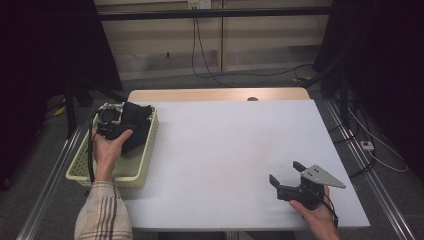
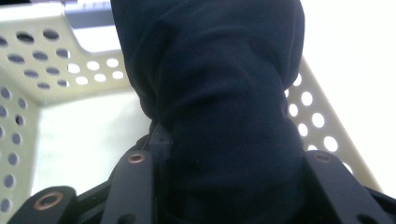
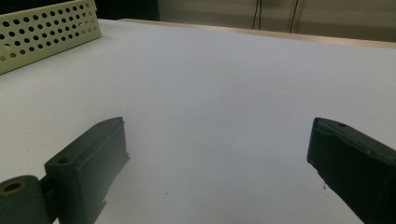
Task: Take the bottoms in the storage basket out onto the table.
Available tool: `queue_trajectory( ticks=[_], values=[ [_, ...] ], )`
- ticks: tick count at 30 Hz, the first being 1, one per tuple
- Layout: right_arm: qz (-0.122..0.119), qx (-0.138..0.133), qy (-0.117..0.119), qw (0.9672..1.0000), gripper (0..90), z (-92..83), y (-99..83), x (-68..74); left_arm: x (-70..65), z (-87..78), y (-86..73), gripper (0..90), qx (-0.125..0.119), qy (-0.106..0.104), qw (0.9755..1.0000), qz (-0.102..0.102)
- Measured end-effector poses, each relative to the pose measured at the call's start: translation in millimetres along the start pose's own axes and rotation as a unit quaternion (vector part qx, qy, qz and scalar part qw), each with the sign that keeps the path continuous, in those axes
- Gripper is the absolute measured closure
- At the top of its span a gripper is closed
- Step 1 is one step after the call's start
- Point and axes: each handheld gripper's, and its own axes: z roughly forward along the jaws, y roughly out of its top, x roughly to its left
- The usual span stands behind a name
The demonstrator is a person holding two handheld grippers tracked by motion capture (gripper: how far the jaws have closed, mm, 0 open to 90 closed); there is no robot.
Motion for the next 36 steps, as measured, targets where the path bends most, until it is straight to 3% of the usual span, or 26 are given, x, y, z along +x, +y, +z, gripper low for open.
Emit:
queue_trajectory(
  ticks=[6,12,13,27,28,31,32,33,36],
  values=[
    [-0.003,0.0,0.001,1.0,4.8,-0.6,0.0,1.5,3.3,-5.6,-1.8,55.3,-0.019,-0.01,0.9998,0.001],
    [-0.001,-0.002,0.0,1.0,4.8,-1.1,-0.1,0.4,9.5,-12.7,-6.6,54.6,-0.048,-0.021,0.9984,-0.019],
    [-0.002,-0.002,0.001,1.0,4.8,-1.3,0.0,0.5,11.2,-14.6,-8.2,54.5,-0.063,-0.028,0.9974,-0.025],
    [0.004,-0.002,0.001,1.0,4.8,-2.1,0.4,0.0,8.7,-33.7,-7.1,54.5,-0.121,-0.016,0.9921,-0.027],
    [0.003,-0.002,0.001,1.0,4.8,-2.3,0.4,0.0,8.0,-36.5,-7.5,54.4,-0.137,-0.013,0.9902,-0.023],
    [0.003,-0.002,0.002,1.0,4.8,-2.6,0.5,-0.3,6.7,-40.0,-7.5,54.5,-0.15,-0.009,0.9885,-0.017],
    [0.003,-0.002,0.002,1.0,4.8,-2.5,0.4,-0.3,5.4,-43.1,-7.1,54.5,-0.165,-0.011,0.9861,-0.015],
    [0.003,-0.002,0.002,1.0,4.8,-2.5,0.4,-0.3,5.4,-43.1,-7.1,54.4,-0.165,-0.011,0.9861,-0.015],
    [0.003,-0.003,0.002,1.0,4.8,-2.7,0.4,-0.2,4.1,-47.2,-6.8,54.3,-0.183,-0.025,0.9828,-0.013]
  ],
)
